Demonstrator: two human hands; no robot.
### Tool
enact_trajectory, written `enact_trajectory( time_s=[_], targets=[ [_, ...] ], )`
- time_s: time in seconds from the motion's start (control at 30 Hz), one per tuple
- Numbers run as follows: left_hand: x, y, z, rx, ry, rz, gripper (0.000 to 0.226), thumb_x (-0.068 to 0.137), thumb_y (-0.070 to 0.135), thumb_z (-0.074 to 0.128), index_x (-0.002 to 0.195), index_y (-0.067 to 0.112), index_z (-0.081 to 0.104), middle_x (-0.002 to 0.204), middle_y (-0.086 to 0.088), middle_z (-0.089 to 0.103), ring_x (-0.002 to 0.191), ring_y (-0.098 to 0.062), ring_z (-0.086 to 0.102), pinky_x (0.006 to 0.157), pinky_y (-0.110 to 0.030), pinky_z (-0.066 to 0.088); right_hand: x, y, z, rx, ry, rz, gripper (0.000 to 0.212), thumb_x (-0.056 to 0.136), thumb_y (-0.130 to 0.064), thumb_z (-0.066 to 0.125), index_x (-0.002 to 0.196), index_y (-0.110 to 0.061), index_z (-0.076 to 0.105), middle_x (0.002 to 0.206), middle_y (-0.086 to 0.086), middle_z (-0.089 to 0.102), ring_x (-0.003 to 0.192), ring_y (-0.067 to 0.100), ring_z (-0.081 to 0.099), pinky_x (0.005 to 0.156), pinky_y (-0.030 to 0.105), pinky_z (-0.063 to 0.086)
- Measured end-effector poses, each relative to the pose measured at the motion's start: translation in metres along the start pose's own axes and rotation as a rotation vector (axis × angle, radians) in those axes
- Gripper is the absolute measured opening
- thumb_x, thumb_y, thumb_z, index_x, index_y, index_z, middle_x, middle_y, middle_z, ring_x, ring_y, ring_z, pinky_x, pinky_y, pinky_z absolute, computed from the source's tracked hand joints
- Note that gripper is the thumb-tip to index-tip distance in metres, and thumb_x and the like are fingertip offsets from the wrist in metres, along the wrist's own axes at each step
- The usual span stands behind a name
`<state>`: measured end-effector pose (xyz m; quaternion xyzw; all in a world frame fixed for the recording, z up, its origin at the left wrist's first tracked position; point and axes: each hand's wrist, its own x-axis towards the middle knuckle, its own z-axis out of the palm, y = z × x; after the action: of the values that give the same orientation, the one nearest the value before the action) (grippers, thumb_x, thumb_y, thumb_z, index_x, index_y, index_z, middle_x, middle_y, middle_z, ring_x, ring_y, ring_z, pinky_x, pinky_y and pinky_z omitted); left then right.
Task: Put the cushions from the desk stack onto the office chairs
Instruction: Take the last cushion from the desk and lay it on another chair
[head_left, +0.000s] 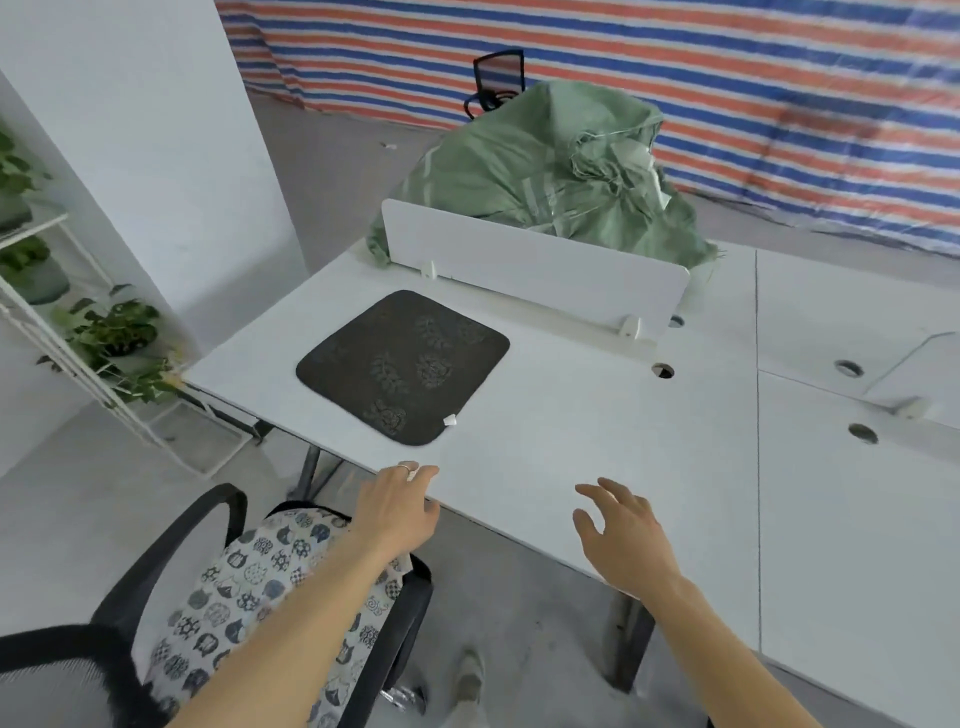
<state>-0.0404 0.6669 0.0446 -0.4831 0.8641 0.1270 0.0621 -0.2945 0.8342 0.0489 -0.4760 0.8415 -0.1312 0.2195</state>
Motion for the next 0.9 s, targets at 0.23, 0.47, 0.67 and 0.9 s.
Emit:
enact_trajectory(
  time_s=[0.23, 0.47, 0.67, 0.9],
  targets=[
    [0.134, -0.018, 0.051, -0.003, -0.234, -0.012, 0.056, 0.1, 0.041, 0.04, 0.154, 0.029, 0.027, 0.166, -0.007, 0.012, 0.148, -0.027, 0.02, 0.113, -0.048, 0.031, 0.127, 0.02, 0.05, -0.125, -0.227, 0.183, 0.05, 0.104, -0.045, 0.036, 0.154, -0.037, 0.036, 0.162, -0.008, 0.031, 0.147, 0.022, 0.028, 0.115, 0.04, 0.035],
    [0.227, -0.037, 0.071, 0.071, -0.098, -0.025, 0.064, 0.096, 0.039, 0.051, 0.155, 0.032, 0.026, 0.165, -0.015, 0.014, 0.149, -0.039, 0.017, 0.112, -0.057, 0.029, 0.212, 0.024, 0.078, -0.136, -0.108, 0.26, 0.057, 0.104, -0.045, 0.039, 0.158, -0.033, 0.026, 0.167, 0.0, 0.017, 0.152, 0.025, 0.016, 0.117, 0.043, 0.031],
    [0.237, -0.055, 0.118, 0.12, -0.027, -0.087, 0.065, 0.098, 0.057, 0.028, 0.157, 0.03, 0.027, 0.161, -0.02, 0.025, 0.146, -0.044, 0.025, 0.108, -0.062, 0.033, 0.216, 0.053, 0.132, -0.162, -0.034, 0.241, 0.062, 0.105, -0.053, 0.02, 0.163, -0.034, 0.007, 0.171, 0.002, -0.001, 0.157, 0.021, -0.008, 0.127, 0.044, -0.001],
    [0.251, -0.055, 0.112, 0.246, 0.081, -0.028, 0.05, 0.102, 0.038, 0.048, 0.149, 0.021, 0.044, 0.14, -0.025, 0.05, 0.121, -0.045, 0.05, 0.078, -0.055, 0.052, 0.216, 0.06, 0.149, -0.201, -0.004, 0.265, 0.063, 0.103, -0.055, 0.016, 0.162, -0.037, 0.001, 0.171, -0.002, -0.006, 0.156, 0.017, -0.013, 0.125, 0.041, -0.012]
  ],
)
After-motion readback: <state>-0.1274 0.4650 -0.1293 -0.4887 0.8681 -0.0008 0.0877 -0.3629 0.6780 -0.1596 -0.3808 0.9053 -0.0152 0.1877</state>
